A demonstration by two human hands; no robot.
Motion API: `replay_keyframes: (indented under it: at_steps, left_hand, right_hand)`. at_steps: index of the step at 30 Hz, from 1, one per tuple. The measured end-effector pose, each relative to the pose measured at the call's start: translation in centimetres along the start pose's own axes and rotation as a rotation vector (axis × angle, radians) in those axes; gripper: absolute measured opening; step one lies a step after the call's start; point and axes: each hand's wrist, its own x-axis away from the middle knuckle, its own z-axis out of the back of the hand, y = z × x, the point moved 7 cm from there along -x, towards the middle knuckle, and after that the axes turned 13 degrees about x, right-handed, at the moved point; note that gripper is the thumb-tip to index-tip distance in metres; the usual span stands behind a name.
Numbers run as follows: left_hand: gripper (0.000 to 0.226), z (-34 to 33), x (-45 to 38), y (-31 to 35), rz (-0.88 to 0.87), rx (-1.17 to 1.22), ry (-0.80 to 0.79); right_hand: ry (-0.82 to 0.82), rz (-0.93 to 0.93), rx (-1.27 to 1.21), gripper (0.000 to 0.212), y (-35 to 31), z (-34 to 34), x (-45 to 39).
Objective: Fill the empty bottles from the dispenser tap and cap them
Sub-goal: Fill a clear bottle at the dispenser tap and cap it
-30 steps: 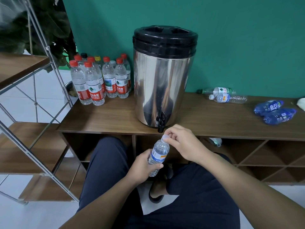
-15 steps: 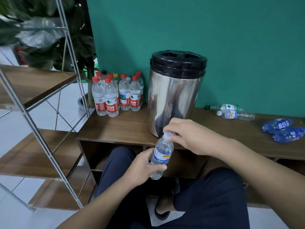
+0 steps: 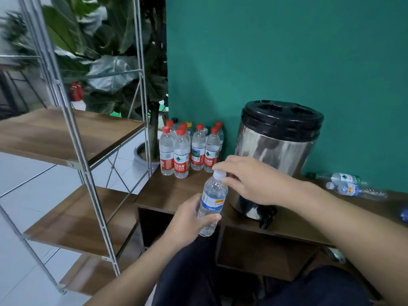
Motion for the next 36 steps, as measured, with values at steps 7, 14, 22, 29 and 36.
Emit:
replay_keyframes:
  at_steps: [7, 14, 22, 29, 36]
  left_hand:
    - [0.049, 4.7, -3.6, -0.8, 0.012, -0.063, 0.086]
    - [0.046, 6.7, -7.4, -2.5, -0.002, -0.062, 0.213]
    - [0.047, 7.9, -9.2, -4.6, 0.011, 0.042, 0.287]
    - [0.061, 7.9, -9.6, -5.2, -0.005, 0.064, 0.259]
    - [0.098, 8.9, -6.0, -4.4, 0.09, -0.059, 0.34]
  right_hand:
    - [0.063, -0.078, 0.006, 0.042, 0.3, -0.4, -7.9]
    - [0.278, -0.355, -0.207, 0.036, 1.0, -4.0, -11.8]
    - [0.184, -0.479, -0.604, 0.03, 1.5, -11.4, -12.4]
    - [0.18, -0.509, -0.668, 0.021, 1.1, -12.7, -12.0]
    - [0.164, -0.52, -0.718, 0.052, 1.2, -12.2, -8.7]
